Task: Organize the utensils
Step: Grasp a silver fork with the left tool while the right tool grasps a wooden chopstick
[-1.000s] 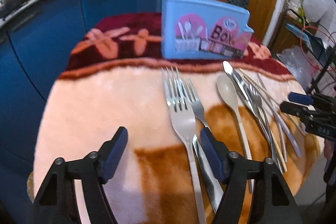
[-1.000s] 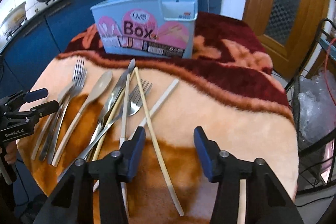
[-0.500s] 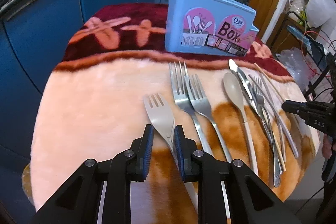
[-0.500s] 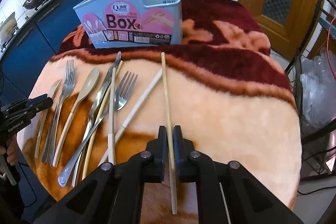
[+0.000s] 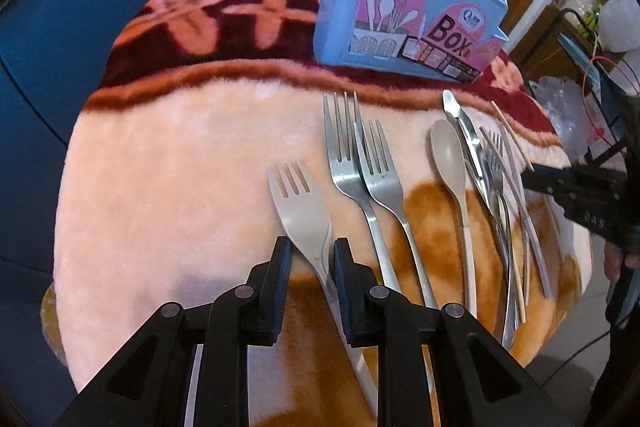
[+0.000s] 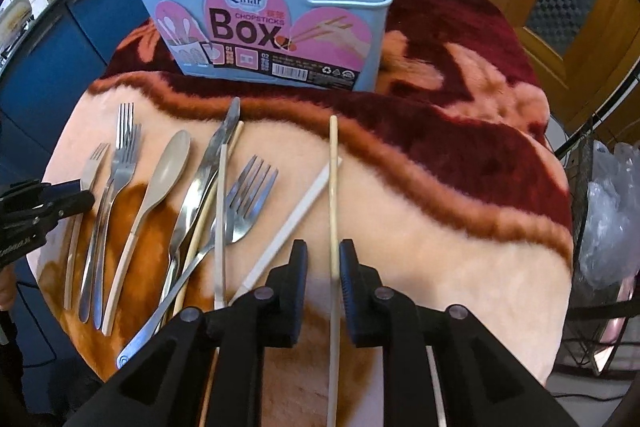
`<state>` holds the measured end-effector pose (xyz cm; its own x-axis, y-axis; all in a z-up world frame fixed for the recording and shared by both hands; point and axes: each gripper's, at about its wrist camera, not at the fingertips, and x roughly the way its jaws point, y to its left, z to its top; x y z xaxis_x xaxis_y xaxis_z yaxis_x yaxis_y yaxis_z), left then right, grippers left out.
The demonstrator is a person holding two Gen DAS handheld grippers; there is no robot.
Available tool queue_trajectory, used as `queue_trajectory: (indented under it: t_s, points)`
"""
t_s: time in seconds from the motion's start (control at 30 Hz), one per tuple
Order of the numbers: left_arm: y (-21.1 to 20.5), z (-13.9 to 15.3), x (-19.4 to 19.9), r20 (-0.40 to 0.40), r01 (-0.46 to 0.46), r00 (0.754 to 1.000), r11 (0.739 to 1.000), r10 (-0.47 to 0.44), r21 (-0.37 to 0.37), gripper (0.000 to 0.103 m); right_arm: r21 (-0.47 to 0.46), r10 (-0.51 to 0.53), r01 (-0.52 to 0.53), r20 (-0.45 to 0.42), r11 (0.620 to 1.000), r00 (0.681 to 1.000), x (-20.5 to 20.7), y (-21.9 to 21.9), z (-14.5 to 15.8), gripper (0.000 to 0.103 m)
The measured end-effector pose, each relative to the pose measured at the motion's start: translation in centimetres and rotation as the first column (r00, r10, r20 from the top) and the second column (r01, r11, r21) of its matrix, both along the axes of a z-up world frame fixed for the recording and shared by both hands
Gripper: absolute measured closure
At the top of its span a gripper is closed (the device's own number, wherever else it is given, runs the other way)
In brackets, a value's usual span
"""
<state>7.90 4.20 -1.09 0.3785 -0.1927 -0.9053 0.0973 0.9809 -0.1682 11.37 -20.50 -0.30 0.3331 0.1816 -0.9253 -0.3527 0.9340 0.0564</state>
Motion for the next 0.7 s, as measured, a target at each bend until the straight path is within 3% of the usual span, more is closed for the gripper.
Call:
queue_trajectory:
  t_s: [0.27,0.47,0.6,0.7]
  points:
    - [0.4,-0.1,0.2,-0.009,0.028,1.0,0.999,-0.028,-0.042,0.082,0.024,0.001,0.0,-0.025,1.0,1.0,1.2,0.2,-0.2,0.084]
    - [0.8,0.0,0.4,0.002,0.026,1.0,0.998,-0.026,-0.051,0.087,0.082,-0.036,0.035,0.018,0.996,0.999,0.5,-1.0,0.1,0.096]
    - [1.0,0.8,-0.4,0.085,0.028,0.996,0.995,-0.02,-0.095,0.09,0.143,-0.065,0.054,0.075,0.988,0.995,-0.5,-1.7,1.0,0.097]
    - [1.1,2.1,-1.1,0.161,0.035,0.987,0.987,-0.01,-0.154,0.098,0.206,-0.081,0.051,0.138,0.977,0.987,-1.4,-1.9,2.2,0.097]
